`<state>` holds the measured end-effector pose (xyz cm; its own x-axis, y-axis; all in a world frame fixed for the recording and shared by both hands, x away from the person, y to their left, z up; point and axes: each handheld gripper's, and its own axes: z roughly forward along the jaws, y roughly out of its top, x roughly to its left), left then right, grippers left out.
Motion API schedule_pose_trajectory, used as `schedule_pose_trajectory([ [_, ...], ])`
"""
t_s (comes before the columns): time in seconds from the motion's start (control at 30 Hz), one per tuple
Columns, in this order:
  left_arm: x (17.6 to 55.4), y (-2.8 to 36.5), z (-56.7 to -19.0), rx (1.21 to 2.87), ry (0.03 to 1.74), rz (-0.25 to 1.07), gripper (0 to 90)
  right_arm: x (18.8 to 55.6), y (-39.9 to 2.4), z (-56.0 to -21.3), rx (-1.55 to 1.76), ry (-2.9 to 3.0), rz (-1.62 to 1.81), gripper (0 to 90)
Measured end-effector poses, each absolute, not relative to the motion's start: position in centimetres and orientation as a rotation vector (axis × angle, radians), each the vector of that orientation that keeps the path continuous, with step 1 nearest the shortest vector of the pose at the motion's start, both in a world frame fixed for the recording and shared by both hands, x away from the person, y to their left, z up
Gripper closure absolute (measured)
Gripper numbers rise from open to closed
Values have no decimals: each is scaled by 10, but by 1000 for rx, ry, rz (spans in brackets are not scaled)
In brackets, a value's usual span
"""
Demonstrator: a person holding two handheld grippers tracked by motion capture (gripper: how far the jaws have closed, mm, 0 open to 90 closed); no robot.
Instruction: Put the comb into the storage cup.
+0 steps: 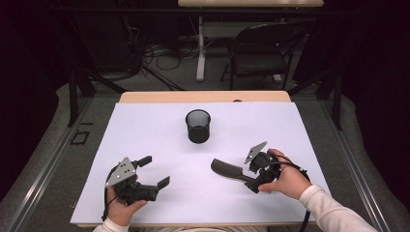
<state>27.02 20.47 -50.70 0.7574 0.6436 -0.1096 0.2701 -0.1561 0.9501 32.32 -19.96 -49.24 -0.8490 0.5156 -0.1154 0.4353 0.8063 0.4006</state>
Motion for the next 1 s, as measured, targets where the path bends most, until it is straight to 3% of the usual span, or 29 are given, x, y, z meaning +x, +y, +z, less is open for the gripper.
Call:
schedule_pose_trajectory([
  [0.27, 270, 204, -507, 1741, 723, 381, 29, 327, -197, -494, 723, 2801, 496, 159],
  [0.57, 270, 204, -507, 1743, 720, 381, 29, 330, -192, -497, 689, 2838, 440, 263],
  [0.63, 270, 204, -507, 1744, 719, 382, 29, 330, -191, -496, 673, 2848, 429, 320],
  [0.93, 270, 204, -507, 1744, 720, 378, 29, 333, -187, -497, 679, 2847, 403, 314],
  [1.0, 270, 204, -507, 1744, 723, 380, 29, 333, -187, -498, 676, 2864, 391, 347],
])
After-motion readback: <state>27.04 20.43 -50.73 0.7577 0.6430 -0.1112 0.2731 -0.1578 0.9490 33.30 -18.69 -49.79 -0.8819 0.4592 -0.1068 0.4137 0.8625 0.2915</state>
